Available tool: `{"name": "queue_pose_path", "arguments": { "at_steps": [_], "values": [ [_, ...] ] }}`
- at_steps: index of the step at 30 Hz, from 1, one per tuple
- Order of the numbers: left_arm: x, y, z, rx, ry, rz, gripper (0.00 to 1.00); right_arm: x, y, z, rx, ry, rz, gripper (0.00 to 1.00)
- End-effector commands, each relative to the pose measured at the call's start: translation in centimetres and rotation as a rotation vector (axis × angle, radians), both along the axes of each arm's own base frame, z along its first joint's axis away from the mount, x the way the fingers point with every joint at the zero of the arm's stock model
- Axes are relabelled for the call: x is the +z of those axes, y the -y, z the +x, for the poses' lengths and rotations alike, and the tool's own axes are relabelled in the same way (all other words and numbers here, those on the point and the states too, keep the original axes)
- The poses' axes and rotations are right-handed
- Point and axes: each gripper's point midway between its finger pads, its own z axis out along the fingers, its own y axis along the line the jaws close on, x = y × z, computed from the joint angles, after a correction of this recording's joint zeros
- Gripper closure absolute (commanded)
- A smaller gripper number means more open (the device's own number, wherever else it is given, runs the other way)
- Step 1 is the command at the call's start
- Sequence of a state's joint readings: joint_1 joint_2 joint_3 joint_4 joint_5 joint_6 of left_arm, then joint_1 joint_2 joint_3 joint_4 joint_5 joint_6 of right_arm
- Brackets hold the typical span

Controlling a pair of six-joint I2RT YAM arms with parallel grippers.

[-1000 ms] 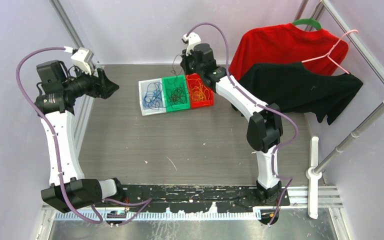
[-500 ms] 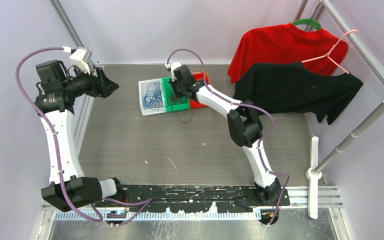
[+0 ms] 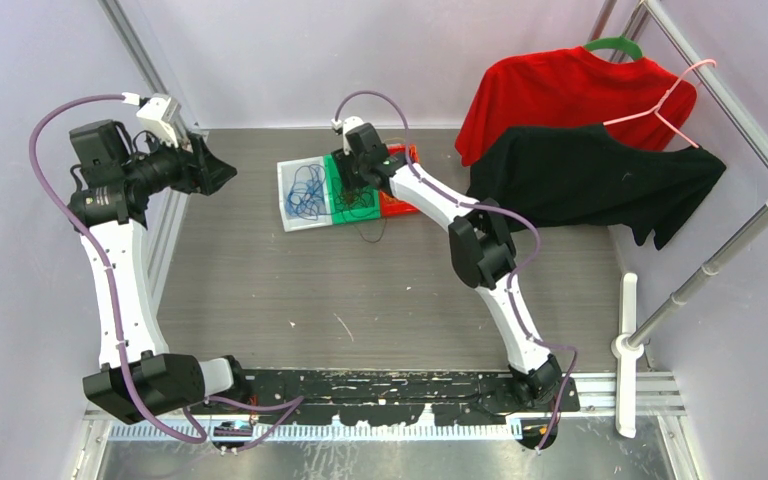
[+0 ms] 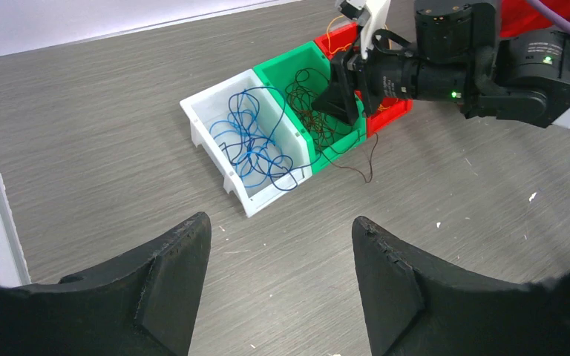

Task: Untangle the cables
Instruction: Place the cable in the bin.

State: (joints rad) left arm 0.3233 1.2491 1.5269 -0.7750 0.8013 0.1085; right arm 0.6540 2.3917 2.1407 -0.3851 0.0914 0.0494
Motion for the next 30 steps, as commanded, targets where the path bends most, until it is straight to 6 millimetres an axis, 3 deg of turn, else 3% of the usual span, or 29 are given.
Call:
{"name": "queue_pose_path", "arguments": {
  "at_steps": [1, 5, 10, 15, 18, 21, 26, 30],
  "values": [
    [1.3, 0.0, 0.2, -0.014, 0.051, -0.003, 0.30, 10.8, -0.1, -1.0, 0.028, 0.159, 0.142, 0.42],
    [1.3, 0.1, 0.1, -0.020, 0.051, -0.007, 0.30, 13.2, 1.0, -3.4, 0.055, 0.182, 0.159, 0.37],
    [1.3, 0.1, 0.0, -0.024, 0.051, -0.008, 0.30, 12.5, 2.9, -6.6, 0.072, 0.158, 0.165, 0.35],
    [1.2, 0.2, 0.1, -0.029, 0.046, -0.011, 0.30, 7.8, 3.3, -12.7, 0.265, 0.109, 0.165, 0.31],
    [1.0, 0.2, 0.1, -0.032, 0.039, -0.016, 0.30, 5.3, 2.8, -15.2, 0.365, 0.115, 0.103, 0.31],
    [0.9, -0.5, 0.1, -0.010, 0.031, -0.026, 0.30, 1.9, 2.8, -15.6, 0.393, 0.090, -0.013, 0.32],
    [0.9, -0.6, 0.0, -0.005, 0.031, -0.024, 0.30, -1.6, 2.8, -14.4, 0.373, 0.072, -0.136, 0.37],
    [0.9, -0.7, 0.1, -0.002, 0.029, -0.027, 0.30, -3.2, 2.9, -12.7, 0.327, 0.088, -0.200, 0.52]
  ]
}}
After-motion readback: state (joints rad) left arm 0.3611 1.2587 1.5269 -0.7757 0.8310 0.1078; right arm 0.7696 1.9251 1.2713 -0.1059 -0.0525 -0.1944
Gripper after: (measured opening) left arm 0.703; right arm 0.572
